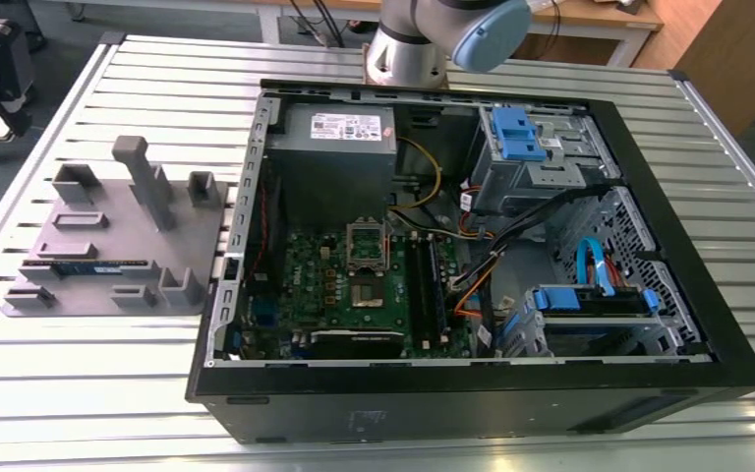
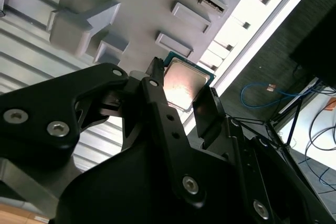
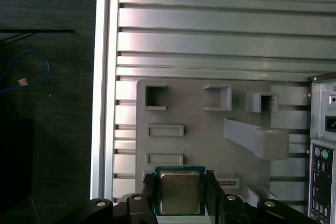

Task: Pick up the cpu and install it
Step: 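Pick up the cpu and move it towards the insertion slot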

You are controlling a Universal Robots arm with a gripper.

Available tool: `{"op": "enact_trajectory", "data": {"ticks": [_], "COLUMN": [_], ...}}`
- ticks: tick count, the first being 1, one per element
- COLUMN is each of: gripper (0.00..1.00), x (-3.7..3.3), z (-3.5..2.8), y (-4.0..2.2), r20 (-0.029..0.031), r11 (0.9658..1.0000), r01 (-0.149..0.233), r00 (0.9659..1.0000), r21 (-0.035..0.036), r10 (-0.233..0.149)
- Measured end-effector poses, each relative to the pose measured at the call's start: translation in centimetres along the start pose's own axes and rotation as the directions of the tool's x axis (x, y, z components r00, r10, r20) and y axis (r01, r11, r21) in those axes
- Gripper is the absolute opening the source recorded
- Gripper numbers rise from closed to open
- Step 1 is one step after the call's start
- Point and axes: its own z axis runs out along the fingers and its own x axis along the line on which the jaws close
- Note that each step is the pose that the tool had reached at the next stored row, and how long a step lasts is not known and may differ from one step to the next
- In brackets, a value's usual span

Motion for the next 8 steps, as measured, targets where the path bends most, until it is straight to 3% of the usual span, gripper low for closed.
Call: {"op": "enact_trajectory", "data": {"ticks": [8], "gripper": [0.47], "x": [-1.36], "z": [0.03], "y": [-0.02], "r20": [0.0000], "r11": [1.0000], "r01": [0.000], "r00": [1.0000], "r21": [0.0001], "r10": [0.000]}}
